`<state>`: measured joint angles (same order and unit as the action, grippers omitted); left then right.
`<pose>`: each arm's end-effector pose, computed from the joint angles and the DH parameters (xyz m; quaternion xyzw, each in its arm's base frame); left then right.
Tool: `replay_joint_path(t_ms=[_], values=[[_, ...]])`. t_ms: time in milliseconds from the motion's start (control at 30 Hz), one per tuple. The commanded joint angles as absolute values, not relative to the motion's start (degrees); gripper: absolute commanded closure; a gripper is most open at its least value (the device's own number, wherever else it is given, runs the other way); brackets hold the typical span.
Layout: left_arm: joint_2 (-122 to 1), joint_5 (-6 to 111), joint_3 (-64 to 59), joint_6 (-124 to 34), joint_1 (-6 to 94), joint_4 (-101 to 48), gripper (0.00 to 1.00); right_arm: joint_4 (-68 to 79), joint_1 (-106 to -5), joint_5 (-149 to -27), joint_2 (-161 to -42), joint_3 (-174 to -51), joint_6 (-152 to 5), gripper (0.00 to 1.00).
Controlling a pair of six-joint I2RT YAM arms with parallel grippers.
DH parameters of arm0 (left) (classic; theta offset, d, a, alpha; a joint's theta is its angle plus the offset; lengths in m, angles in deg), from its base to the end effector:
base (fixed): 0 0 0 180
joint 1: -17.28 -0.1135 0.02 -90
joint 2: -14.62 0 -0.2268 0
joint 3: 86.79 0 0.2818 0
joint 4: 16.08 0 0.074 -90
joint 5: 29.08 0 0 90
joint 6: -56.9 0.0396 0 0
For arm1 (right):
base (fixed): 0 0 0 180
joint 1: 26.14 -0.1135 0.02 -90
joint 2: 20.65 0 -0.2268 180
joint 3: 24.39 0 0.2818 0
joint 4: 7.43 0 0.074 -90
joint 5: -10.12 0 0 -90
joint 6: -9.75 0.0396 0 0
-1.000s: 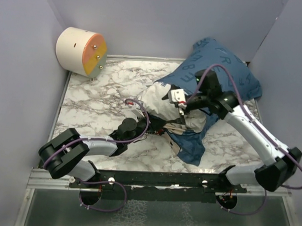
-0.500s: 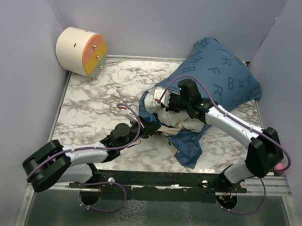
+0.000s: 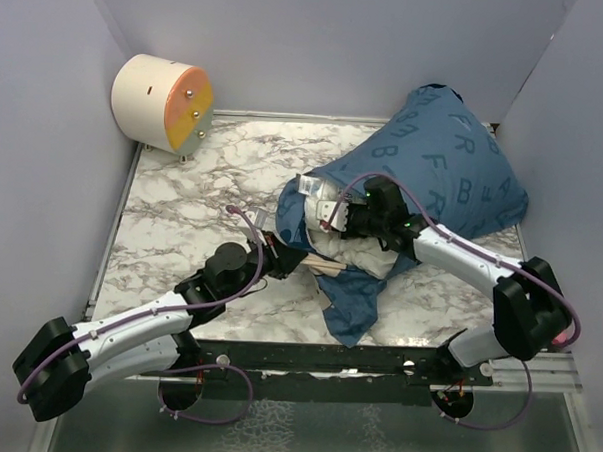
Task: Put the pillow into the pillowcase
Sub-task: Stuff the pillow into the pillowcase.
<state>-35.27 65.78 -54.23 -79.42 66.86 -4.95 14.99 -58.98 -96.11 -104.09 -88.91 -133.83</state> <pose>0.1683 -0.1925 0.1908 -0.0072 0.7441 -0.4743 0.4703 0.2837 0.1963 0.1734 -0.6600 0.6176 0.0531 0.4244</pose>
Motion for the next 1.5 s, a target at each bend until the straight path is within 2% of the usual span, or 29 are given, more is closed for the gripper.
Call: replay_joint_path(t_ms=[0, 133, 267, 400, 600, 767, 900, 1033, 1200, 1333, 1467], values=[[-34.85, 61.69, -48.57, -76.73, 65.78, 4.07, 1.0, 31.41, -63.53, -92.74, -114.78, -86.41, -131.38, 0.95], [-29.04, 65.55, -44.32, -72.2, 65.67, -2.69, 1.0, 32.59, -65.1, -90.04, -119.1, -89.26, -131.75, 0.94], [-19.97, 71.19, -39.59, -67.44, 65.64, -12.46, 1.0, 32.44, -64.71, -88.96, -117.48, -86.38, -135.95, 0.92], [-20.68, 69.28, -39.31, -68.93, 65.62, -10.82, 1.0, 40.81, -64.66, -99.6, -116.51, -87.59, -141.67, 0.9], [-31.51, 67.15, -46.72, -74.29, 65.57, -0.25, 1.0, 55.03, -64.81, -116.23, -116.71, -94.36, -146.66, 0.84], [-36.98, 66.64, -53.32, -76.67, 65.13, 4.61, 1.0, 59.68, -63.95, -123.17, -109.25, -101.83, -143.63, 0.62], [-36.11, 66.46, -57.04, -77.72, 65.1, 4.86, 1.0, 60.61, -62.81, -125.17, -102.58, -109.22, -140.06, 0.44], [-34.03, 66.48, -59.03, -77.87, 65.04, 3.99, 1.0, 58.89, -62.79, -129.36, -100.16, -115.57, -136.9, 0.31], [-33.87, 65.79, -58.97, -77.55, 65.09, 3.89, 1.0, 55.24, -63.62, -133.87, -106.69, -121.88, -132.66, 0.27], [-35.03, 64.51, -58.01, -77.28, 65.09, 4.12, 1.0, 46.78, -66.98, -129.07, -110.13, -122.14, -130.35, 0.19], [-35.19, 64.01, -57.97, -77.64, 65.09, 4.74, 1.0, 41.21, -67.65, -123.27, -115.35, -124.16, -127.86, 0.17]])
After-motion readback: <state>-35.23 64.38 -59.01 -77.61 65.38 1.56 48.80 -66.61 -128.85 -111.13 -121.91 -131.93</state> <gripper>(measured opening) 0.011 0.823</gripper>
